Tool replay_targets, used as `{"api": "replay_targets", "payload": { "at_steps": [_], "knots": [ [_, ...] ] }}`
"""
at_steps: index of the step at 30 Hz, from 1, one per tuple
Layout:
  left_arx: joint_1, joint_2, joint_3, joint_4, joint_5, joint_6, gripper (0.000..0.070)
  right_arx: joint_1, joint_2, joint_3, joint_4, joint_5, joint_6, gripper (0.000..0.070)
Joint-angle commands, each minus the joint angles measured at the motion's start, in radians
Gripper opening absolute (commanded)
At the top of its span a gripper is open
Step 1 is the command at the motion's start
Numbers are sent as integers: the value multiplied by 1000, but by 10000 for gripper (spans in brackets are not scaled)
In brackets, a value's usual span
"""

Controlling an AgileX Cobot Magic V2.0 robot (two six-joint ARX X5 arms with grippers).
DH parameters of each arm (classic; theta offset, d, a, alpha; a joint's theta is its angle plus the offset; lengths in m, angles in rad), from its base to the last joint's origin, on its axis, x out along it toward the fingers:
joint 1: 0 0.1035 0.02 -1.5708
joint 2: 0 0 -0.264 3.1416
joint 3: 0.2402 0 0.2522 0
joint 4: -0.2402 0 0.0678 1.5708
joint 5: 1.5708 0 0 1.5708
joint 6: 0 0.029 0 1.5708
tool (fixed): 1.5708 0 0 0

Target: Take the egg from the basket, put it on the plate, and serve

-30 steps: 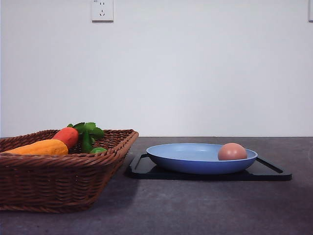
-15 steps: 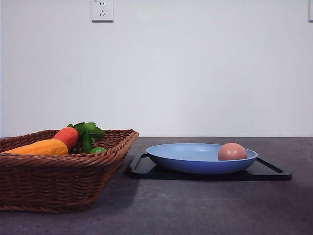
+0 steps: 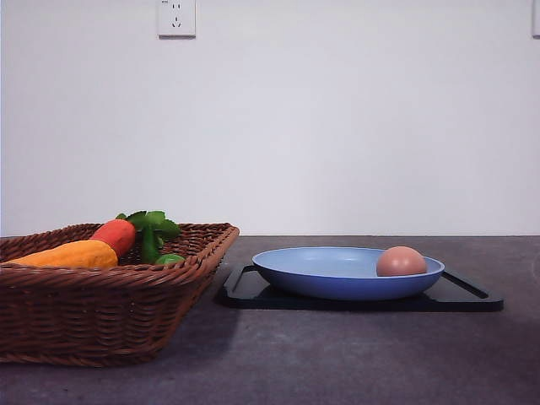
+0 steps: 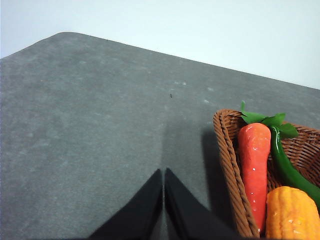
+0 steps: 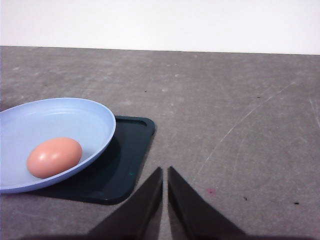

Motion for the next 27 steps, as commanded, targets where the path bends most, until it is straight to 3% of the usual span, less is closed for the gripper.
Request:
{"api": "replay_targets", "payload": {
  "at_steps": [1,27],
  "knots": [
    [0,-2,-28,-4,2,-8,0,-1,-2,-6,0,1,14,0],
    [0,-2,-28,-4,2,-8,0,-1,-2,-6,0,1,14,0]
  ]
}}
